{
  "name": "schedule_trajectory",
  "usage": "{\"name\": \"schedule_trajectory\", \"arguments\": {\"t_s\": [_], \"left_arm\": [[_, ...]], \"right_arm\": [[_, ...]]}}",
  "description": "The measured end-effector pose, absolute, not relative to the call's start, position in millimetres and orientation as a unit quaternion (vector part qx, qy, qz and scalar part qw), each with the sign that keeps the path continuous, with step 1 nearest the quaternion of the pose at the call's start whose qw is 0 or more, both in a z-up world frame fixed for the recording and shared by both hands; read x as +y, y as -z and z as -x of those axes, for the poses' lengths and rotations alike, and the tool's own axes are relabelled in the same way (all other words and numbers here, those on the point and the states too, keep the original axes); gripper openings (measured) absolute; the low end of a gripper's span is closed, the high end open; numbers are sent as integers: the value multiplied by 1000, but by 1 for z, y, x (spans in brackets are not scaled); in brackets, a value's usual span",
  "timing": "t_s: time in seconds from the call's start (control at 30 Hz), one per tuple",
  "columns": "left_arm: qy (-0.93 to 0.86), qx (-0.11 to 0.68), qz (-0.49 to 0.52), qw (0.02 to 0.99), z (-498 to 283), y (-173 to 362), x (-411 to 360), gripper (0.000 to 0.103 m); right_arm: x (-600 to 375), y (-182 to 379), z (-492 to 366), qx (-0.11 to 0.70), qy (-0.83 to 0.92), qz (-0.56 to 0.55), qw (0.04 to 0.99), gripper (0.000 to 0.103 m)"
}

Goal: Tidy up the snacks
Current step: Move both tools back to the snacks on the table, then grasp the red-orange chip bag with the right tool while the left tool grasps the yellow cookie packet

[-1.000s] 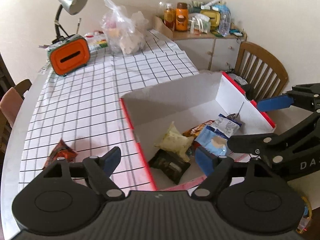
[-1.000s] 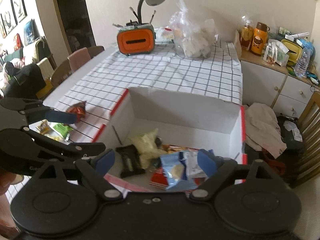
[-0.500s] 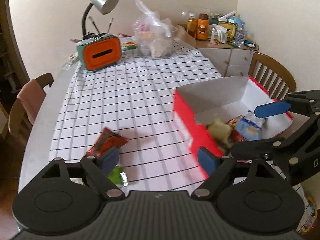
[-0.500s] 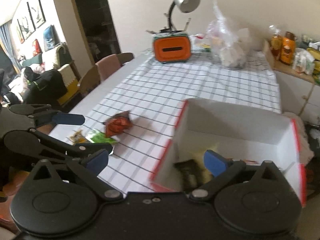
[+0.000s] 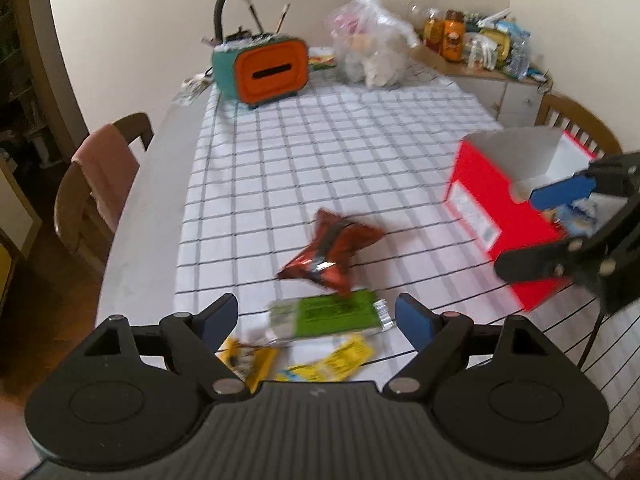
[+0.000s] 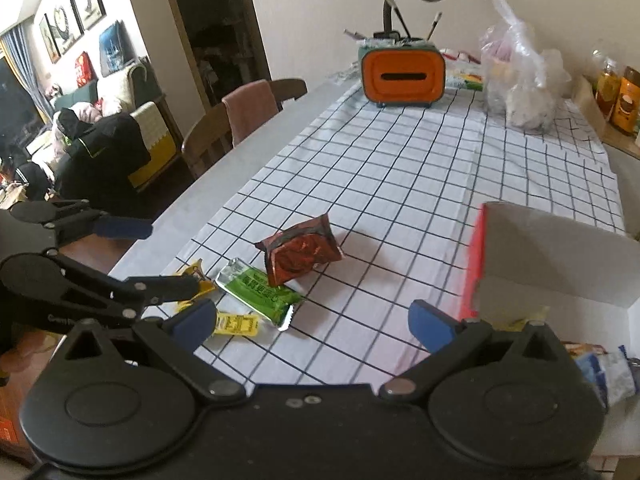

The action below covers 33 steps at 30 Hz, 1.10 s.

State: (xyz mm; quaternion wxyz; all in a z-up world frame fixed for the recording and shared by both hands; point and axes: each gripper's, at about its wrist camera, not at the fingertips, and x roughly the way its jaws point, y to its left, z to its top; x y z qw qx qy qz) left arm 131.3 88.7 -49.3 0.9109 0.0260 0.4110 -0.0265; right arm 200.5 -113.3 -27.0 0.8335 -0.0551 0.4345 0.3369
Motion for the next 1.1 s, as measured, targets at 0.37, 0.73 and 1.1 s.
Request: {"name": "schedule_trajectory", "arguments": {"t_s": [0.37,0.73,1.1], "left_arm": [[26,457,-38,888,-146,99,145,86],[45,487,-53,871,-162,134,162,86],[55,496,-61,865,-171,152,160,86]], "right_arm": [[-46,61,-230,487,-290,53,822,102],[-14,101,-273,547,-196,-7,814,101],[10,138,-313,587,-89,-52,803,97]]}}
